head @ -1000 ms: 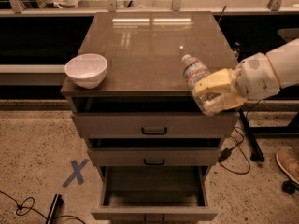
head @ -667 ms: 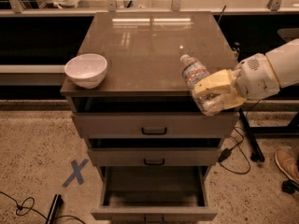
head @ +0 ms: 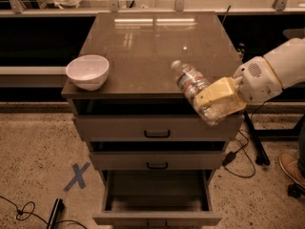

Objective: Place water bottle into bottom drawer

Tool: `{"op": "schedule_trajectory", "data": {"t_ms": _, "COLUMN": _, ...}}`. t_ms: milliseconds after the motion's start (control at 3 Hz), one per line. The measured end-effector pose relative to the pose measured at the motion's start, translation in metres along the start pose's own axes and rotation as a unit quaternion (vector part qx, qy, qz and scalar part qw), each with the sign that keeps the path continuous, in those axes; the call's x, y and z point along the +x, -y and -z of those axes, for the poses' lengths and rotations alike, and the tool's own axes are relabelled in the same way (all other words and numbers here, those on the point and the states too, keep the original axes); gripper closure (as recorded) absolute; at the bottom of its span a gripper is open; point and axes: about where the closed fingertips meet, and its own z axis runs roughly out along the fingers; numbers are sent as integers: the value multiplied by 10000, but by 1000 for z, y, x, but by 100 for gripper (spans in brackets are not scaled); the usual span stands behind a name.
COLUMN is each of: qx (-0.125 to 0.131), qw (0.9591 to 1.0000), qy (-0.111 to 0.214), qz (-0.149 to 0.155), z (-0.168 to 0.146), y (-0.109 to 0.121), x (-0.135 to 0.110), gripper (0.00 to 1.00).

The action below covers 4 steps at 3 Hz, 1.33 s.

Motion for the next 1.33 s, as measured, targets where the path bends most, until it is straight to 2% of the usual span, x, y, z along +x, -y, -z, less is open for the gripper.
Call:
{"op": "schedule_trajectory", "data": {"t_ms": 333, "qx": -423, "qw": 9893, "qy": 754, "qz": 1175, "z": -7, "y": 5, "x": -30, "gripper": 100}}
{"op": "schedule_trajectory", "data": {"t_ms": 667, "qx": -425, "qw": 9838, "qy": 763, "qz": 1563, "z": -8, "y": 3, "x": -28, "gripper": 100}}
{"op": "schedule_trajectory", "data": {"t_ms": 1000, "qx": -939, "qw": 9819, "qy": 790, "qz": 1446, "z": -20, "y": -10, "x": -29, "gripper": 100}}
{"op": "schedule_trajectory", "data": {"t_ms": 1333, "qx": -1738, "qw": 9601, "qy": 852, "qz": 2016, "z": -41, "y": -22, "x": -47, "gripper": 100}}
